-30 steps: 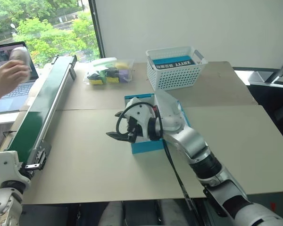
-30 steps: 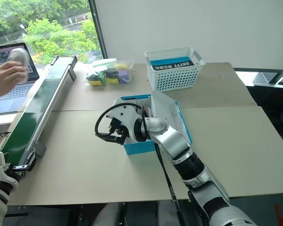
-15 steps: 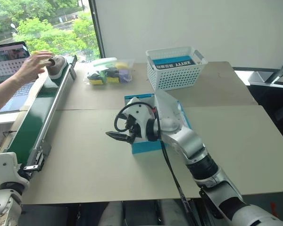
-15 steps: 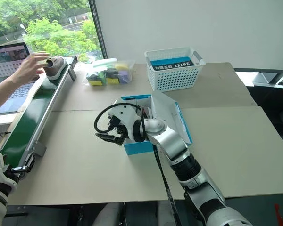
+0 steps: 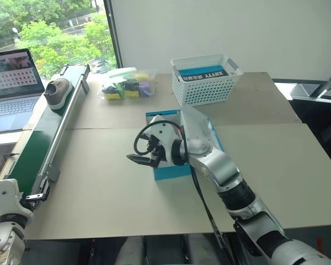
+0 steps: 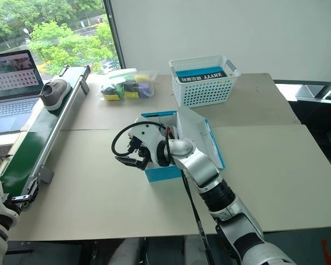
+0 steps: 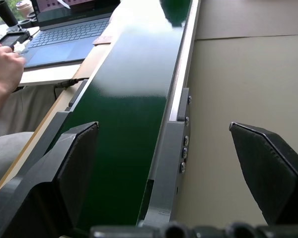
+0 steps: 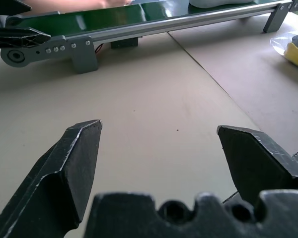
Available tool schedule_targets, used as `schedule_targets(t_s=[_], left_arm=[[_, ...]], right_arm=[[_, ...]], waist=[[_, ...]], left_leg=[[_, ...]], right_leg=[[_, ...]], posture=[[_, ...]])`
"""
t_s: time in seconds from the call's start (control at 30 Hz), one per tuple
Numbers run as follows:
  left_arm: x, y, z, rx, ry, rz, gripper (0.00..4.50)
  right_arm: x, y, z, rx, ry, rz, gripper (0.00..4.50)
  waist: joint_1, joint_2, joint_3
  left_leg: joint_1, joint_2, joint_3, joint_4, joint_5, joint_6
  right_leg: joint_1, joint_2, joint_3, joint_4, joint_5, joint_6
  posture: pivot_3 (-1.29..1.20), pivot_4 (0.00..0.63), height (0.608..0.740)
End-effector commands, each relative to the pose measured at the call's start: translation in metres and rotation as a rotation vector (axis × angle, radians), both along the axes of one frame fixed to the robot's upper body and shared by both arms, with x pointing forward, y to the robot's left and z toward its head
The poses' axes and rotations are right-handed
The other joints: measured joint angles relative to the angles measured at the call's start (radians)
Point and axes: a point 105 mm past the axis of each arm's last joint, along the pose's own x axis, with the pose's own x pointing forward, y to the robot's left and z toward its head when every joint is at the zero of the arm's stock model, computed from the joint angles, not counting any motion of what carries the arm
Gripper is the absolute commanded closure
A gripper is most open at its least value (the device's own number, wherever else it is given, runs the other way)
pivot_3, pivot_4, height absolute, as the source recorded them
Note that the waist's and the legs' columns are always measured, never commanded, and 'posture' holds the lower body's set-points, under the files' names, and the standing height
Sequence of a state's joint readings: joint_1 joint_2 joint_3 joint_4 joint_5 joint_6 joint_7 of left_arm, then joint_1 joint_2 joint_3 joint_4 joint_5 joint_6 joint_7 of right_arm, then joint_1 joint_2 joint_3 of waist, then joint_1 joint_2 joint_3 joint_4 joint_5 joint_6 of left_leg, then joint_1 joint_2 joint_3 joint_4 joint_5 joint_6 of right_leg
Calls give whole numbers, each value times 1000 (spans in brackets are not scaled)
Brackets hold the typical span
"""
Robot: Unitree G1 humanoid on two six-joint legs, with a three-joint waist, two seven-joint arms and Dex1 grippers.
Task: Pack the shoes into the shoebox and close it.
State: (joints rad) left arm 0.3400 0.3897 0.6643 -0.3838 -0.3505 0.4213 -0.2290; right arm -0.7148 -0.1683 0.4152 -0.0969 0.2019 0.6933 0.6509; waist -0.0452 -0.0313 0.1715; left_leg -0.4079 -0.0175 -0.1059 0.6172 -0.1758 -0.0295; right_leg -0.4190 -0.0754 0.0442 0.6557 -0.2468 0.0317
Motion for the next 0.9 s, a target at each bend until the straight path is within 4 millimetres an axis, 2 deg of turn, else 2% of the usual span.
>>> schedule_targets(t_s=[0.03,0.43,0.9], left_arm=[[-4,9,10,26,-36,35,0],[-7,21,-3,-1,-19,48,0],[8,42,6,17,-21,-35,0]], right_arm=[[-1,1,10,13,-21,7,133],[5,-3,13,17,-18,-36,133],[5,-7,17,79,26,-110,133]], waist=[[0,0,0],[0,0,0],[-1,0,0]], left_leg=[[0,0,0,0,0,0],[0,0,0,0,0,0],[0,0,0,0,0,0]], right_leg=[[0,0,0,0,0,0],[0,0,0,0,0,0],[-1,0,0,0,0,0]], posture=[[0,150,729],[0,150,729],[0,150,729]])
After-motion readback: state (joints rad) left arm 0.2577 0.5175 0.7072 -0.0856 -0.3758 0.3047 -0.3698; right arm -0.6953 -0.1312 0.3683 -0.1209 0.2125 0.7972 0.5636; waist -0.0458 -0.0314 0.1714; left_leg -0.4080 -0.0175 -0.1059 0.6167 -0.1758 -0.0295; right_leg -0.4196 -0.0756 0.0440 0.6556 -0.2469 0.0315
